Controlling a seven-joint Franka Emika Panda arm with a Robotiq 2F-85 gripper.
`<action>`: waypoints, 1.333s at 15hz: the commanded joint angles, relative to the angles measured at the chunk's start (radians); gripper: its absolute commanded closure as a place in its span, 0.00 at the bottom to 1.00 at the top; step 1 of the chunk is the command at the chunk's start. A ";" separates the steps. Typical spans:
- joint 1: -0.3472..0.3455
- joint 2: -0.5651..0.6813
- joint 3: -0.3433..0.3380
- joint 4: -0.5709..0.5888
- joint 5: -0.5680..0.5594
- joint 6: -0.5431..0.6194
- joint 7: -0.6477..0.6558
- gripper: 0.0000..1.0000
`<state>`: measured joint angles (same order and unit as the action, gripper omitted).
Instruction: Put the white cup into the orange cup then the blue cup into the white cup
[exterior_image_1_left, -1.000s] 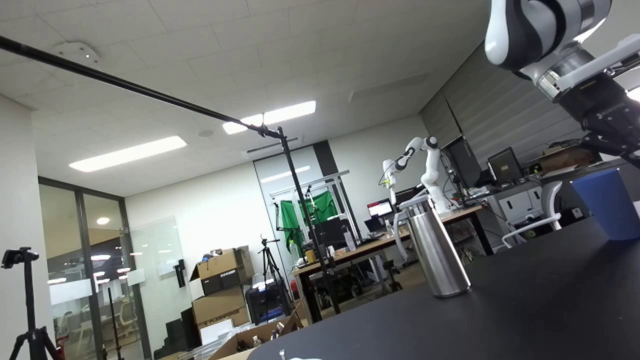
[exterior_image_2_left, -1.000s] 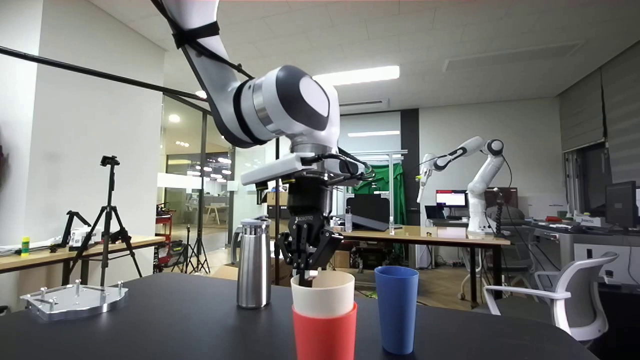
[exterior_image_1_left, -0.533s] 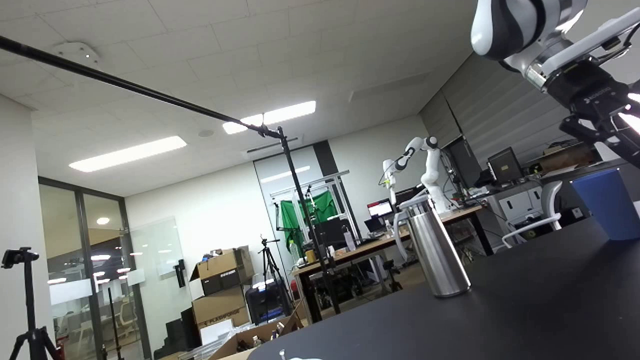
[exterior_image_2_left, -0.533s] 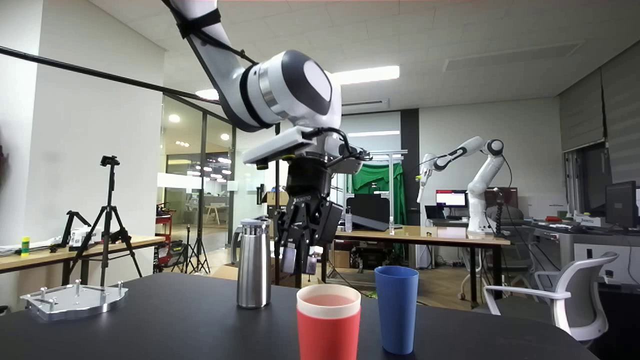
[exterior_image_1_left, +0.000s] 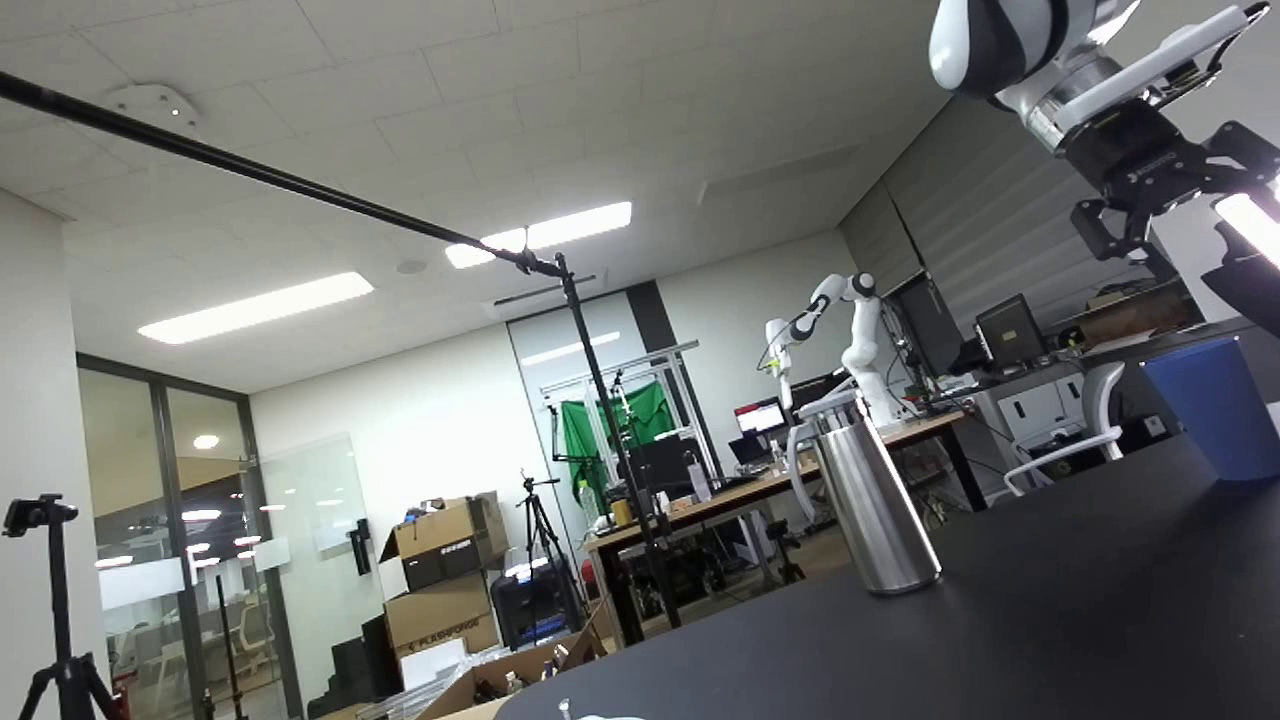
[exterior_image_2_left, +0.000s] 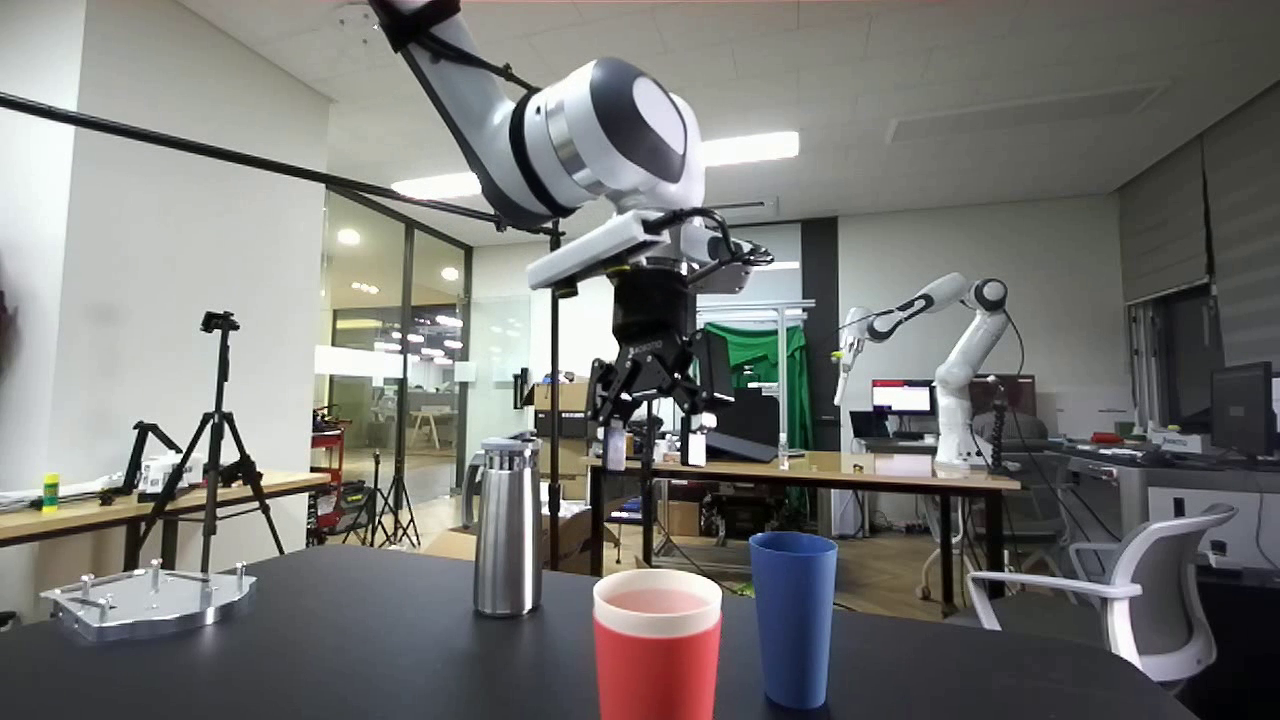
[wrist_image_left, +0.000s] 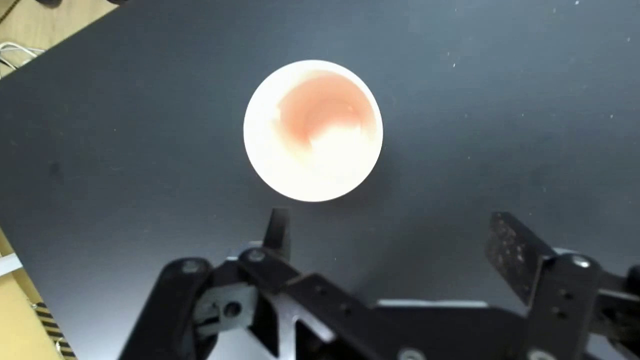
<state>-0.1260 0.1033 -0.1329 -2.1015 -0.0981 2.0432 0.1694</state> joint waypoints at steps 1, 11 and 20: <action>-0.014 0.098 -0.015 0.077 0.022 0.082 0.008 0.00; -0.043 0.386 -0.026 0.425 0.111 0.142 0.010 0.00; -0.048 0.617 -0.034 0.637 0.149 0.201 0.068 0.00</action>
<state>-0.1727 0.6408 -0.1607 -1.5649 0.0405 2.2537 0.1946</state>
